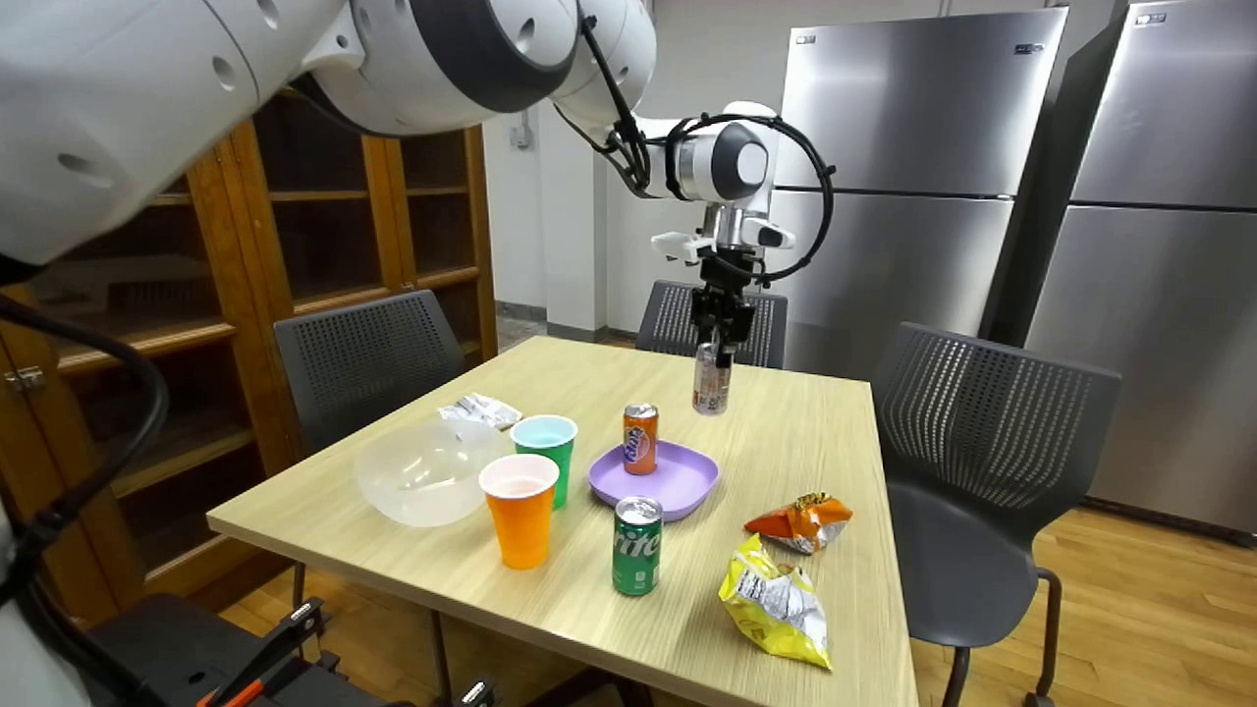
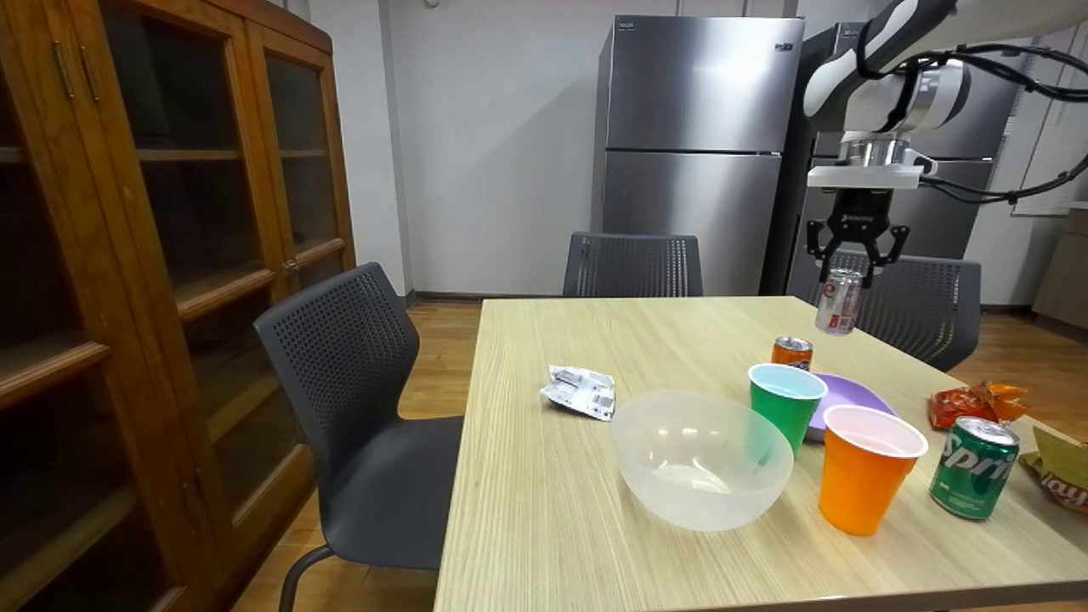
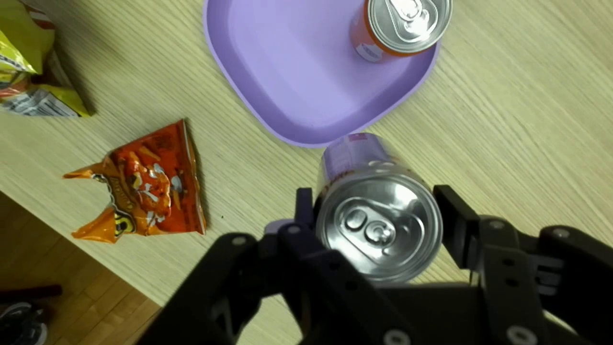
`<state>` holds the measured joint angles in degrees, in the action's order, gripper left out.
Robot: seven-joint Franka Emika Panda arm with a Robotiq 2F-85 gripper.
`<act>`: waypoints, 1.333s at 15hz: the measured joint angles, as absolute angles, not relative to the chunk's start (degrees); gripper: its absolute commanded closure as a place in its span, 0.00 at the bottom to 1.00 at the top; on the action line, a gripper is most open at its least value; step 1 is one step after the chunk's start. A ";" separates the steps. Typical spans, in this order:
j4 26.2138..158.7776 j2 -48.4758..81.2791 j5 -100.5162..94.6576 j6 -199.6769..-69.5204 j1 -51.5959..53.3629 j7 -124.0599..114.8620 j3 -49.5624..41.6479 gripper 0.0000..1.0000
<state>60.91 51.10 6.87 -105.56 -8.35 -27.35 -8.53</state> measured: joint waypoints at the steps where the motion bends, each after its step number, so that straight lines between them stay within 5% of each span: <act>1: 63.42 49.86 6.87 -106.14 -8.16 -27.35 -8.56 0.62; 11: 84.99 40.73 6.87 -114.44 -6.92 -27.48 -9.33 0.62; 20: 87.12 40.77 6.87 -116.54 -6.64 -27.51 -9.88 0.62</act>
<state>87.12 40.77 6.87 -116.54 -6.64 -27.51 -9.88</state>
